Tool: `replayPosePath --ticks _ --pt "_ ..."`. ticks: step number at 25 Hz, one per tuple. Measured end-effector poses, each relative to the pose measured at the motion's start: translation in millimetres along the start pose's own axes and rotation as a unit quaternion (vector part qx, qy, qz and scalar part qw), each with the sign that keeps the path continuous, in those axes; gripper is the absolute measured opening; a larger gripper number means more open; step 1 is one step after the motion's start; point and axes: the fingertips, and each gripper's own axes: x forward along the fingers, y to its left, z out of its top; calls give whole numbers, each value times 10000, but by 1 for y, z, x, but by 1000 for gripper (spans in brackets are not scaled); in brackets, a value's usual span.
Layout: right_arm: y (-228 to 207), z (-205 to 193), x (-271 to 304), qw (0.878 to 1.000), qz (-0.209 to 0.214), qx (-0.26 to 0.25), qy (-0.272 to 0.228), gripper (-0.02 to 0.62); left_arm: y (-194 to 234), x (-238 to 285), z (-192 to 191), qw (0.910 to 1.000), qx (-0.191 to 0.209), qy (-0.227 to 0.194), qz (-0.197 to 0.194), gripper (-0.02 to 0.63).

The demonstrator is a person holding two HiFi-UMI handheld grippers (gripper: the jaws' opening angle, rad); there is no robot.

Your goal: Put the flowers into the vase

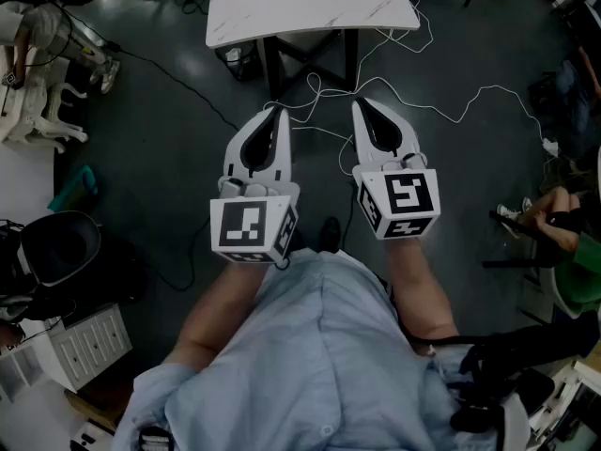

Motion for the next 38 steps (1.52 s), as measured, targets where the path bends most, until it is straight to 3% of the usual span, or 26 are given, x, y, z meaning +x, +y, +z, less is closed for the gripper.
replayPosePath --ticks 22,30,38 --pt "-83 -12 -1 9993 28 382 -8 1 -50 47 -8 9999 77 76 82 5" --pt "-87 -23 37 9989 145 440 82 2 -26 72 -22 9997 5 143 180 5" --pt "-99 -11 121 9992 141 349 105 0 28 140 -15 9999 -61 19 121 5"
